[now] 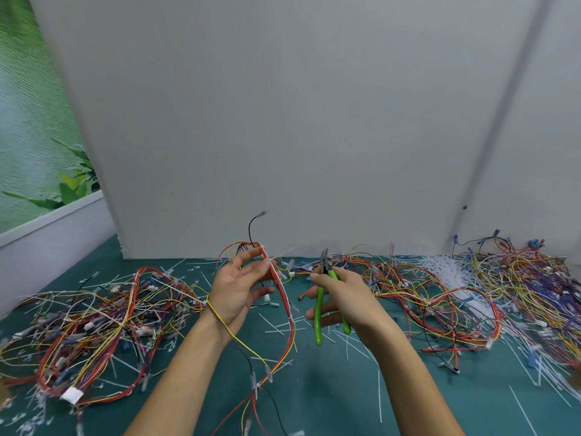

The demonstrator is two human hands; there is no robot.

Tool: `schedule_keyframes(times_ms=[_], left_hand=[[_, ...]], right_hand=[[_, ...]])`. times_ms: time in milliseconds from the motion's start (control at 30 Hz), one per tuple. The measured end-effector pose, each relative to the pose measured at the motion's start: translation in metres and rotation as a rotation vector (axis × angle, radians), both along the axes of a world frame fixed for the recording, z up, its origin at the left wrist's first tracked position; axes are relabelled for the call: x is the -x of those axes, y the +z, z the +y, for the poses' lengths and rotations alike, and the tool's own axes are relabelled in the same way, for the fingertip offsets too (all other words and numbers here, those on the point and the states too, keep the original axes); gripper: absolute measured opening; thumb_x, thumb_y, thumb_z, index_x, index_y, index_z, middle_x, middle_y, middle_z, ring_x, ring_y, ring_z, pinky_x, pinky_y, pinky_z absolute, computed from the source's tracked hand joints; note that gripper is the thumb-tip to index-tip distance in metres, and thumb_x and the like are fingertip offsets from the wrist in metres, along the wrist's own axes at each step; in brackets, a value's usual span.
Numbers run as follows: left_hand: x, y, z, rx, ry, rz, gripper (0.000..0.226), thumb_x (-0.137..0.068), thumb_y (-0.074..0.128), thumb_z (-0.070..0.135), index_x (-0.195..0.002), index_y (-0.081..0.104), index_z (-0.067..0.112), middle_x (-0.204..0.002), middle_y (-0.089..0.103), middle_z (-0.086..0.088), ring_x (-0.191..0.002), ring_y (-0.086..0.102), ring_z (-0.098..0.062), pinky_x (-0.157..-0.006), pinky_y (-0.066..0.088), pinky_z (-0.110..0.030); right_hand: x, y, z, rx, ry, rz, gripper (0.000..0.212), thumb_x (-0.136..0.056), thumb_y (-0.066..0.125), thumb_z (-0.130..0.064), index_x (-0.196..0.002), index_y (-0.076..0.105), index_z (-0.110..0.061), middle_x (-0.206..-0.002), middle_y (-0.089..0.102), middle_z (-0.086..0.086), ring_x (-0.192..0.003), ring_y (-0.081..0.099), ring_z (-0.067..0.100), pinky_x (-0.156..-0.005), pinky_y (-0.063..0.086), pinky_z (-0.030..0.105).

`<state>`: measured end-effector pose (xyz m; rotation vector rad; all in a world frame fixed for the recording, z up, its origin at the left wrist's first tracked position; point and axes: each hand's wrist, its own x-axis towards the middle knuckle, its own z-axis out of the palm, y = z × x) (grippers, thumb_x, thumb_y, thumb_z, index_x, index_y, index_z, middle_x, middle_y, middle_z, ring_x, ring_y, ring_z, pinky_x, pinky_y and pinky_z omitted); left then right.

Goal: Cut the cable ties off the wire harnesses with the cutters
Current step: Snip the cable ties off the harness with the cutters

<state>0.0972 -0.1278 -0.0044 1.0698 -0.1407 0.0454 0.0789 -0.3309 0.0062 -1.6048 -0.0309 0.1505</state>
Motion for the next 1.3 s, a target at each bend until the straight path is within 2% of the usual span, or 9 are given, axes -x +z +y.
schedule_keyframes(times_ms=[133,300,400,500,600,800,967,1100,1300], left_hand=[[0.000,0.003,0.000,0.101,0.007,0.007,0.039,-0.084,0.068,0.006,-0.120,0.056,0.006,-0.095,0.073,-0.020,-0.081,0.075,-0.028,-0.060,0.061,-0.027],[0.002,0.004,0.000,0.112,-0.006,-0.001,0.037,-0.083,0.068,0.009,-0.117,0.056,0.008,-0.093,0.075,-0.019,-0.081,0.076,-0.026,-0.061,0.060,-0.025],[0.002,0.005,0.001,0.094,0.005,0.002,0.032,-0.087,0.067,0.010,-0.118,0.057,0.011,-0.099,0.073,-0.021,-0.083,0.075,-0.028,-0.058,0.060,-0.027],[0.001,0.005,0.005,0.077,0.034,0.014,0.026,-0.091,0.064,0.009,-0.117,0.058,0.013,-0.104,0.070,-0.021,-0.081,0.075,-0.028,-0.051,0.057,-0.026],[0.001,0.006,0.007,0.054,0.037,0.010,0.028,-0.092,0.065,0.009,-0.118,0.056,0.013,-0.100,0.072,-0.019,-0.078,0.074,-0.028,-0.050,0.054,-0.026],[0.003,0.006,0.001,0.001,0.031,-0.009,0.046,-0.081,0.072,0.016,-0.124,0.056,0.014,-0.093,0.072,-0.016,-0.074,0.072,-0.025,-0.053,0.051,-0.026],[0.004,0.006,-0.002,-0.048,0.045,-0.017,0.041,-0.085,0.070,0.014,-0.124,0.057,0.015,-0.096,0.070,-0.017,-0.079,0.069,-0.026,-0.062,0.049,-0.032],[0.004,0.005,-0.004,-0.094,0.089,-0.036,0.035,-0.090,0.068,0.009,-0.123,0.058,0.014,-0.094,0.072,-0.014,-0.076,0.071,-0.023,-0.062,0.047,-0.032],[0.001,0.001,-0.005,-0.127,0.126,-0.048,0.035,-0.092,0.067,0.007,-0.125,0.058,0.014,-0.084,0.073,-0.008,-0.084,0.068,-0.028,-0.060,0.048,-0.030]], right_hand=[[0.004,-0.001,0.003,0.019,0.165,0.090,0.021,-0.102,0.060,-0.021,-0.117,0.057,-0.008,-0.098,0.079,0.014,-0.071,0.074,0.039,-0.065,0.062,0.046],[0.005,0.001,0.007,-0.106,0.291,0.215,0.034,-0.102,0.057,-0.019,-0.130,0.047,-0.001,-0.108,0.074,0.027,-0.071,0.072,0.039,-0.069,0.063,0.049],[0.004,0.001,0.006,-0.207,0.260,0.224,0.035,-0.102,0.056,-0.018,-0.130,0.047,0.000,-0.107,0.074,0.027,-0.069,0.071,0.037,-0.066,0.062,0.047],[0.000,-0.001,0.004,-0.256,0.161,0.203,0.031,-0.100,0.058,-0.019,-0.126,0.053,-0.003,-0.102,0.073,0.022,-0.069,0.070,0.038,-0.076,0.062,0.053],[-0.002,-0.004,0.001,-0.243,0.109,0.194,0.033,-0.099,0.062,-0.020,-0.126,0.055,-0.003,-0.109,0.068,0.020,-0.072,0.071,0.040,-0.076,0.061,0.054],[-0.002,-0.003,0.001,-0.238,0.121,0.177,0.038,-0.098,0.064,-0.025,-0.131,0.056,-0.005,-0.105,0.076,0.016,-0.075,0.073,0.041,-0.072,0.062,0.052],[0.000,0.000,0.001,-0.208,0.165,0.153,0.036,-0.100,0.064,-0.025,-0.129,0.055,-0.006,-0.101,0.075,0.015,-0.075,0.072,0.042,-0.067,0.062,0.047],[0.003,0.001,0.002,-0.054,0.159,0.129,0.022,-0.100,0.063,-0.024,-0.120,0.061,-0.015,-0.100,0.063,0.013,-0.073,0.072,0.036,-0.073,0.060,0.048],[0.010,0.001,0.009,0.402,0.183,0.005,0.030,-0.093,0.060,-0.022,-0.117,0.059,-0.041,-0.095,0.061,0.000,-0.076,0.058,0.014,-0.062,0.051,0.030]])
